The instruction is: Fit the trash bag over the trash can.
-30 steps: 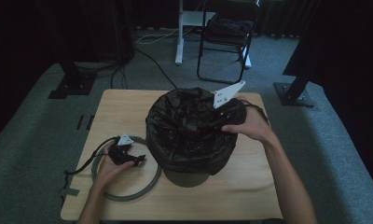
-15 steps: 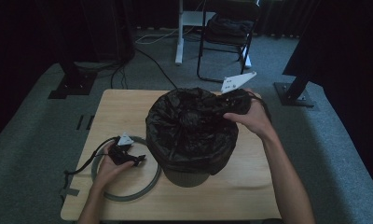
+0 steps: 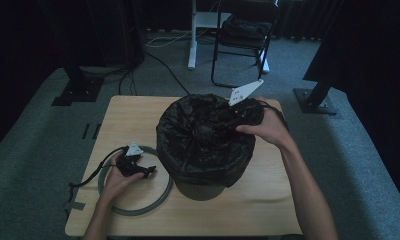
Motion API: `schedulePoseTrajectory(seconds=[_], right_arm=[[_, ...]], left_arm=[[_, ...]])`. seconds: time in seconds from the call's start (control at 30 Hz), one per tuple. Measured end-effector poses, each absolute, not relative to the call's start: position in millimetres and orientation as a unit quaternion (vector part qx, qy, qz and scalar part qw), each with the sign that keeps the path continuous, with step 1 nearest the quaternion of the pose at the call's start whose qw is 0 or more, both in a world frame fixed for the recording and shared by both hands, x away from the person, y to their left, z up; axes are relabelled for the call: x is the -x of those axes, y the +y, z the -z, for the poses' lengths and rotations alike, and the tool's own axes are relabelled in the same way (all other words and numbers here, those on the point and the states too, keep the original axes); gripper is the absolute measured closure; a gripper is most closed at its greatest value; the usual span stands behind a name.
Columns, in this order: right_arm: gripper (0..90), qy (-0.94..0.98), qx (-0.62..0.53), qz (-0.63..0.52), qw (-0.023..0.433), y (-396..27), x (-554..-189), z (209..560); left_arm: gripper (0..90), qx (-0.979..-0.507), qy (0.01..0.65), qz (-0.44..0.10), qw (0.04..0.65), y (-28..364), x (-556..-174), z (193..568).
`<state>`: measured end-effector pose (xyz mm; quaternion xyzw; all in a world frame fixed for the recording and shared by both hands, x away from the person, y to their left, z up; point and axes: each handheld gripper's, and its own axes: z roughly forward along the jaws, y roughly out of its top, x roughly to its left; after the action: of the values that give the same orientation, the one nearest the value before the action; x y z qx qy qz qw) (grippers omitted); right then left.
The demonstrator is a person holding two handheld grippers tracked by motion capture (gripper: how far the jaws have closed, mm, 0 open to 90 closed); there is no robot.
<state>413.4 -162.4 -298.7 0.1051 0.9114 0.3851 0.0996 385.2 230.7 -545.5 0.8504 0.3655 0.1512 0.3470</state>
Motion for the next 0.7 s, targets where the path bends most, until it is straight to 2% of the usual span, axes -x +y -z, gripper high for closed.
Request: schedulePoseTrajectory(seconds=[0.7], right_arm=[[53.4,0.943,-0.078,-0.307,0.105,-142,-408,303]], left_arm=[[10.8,-0.850,0.366,-0.151,0.347,231,-385,545]])
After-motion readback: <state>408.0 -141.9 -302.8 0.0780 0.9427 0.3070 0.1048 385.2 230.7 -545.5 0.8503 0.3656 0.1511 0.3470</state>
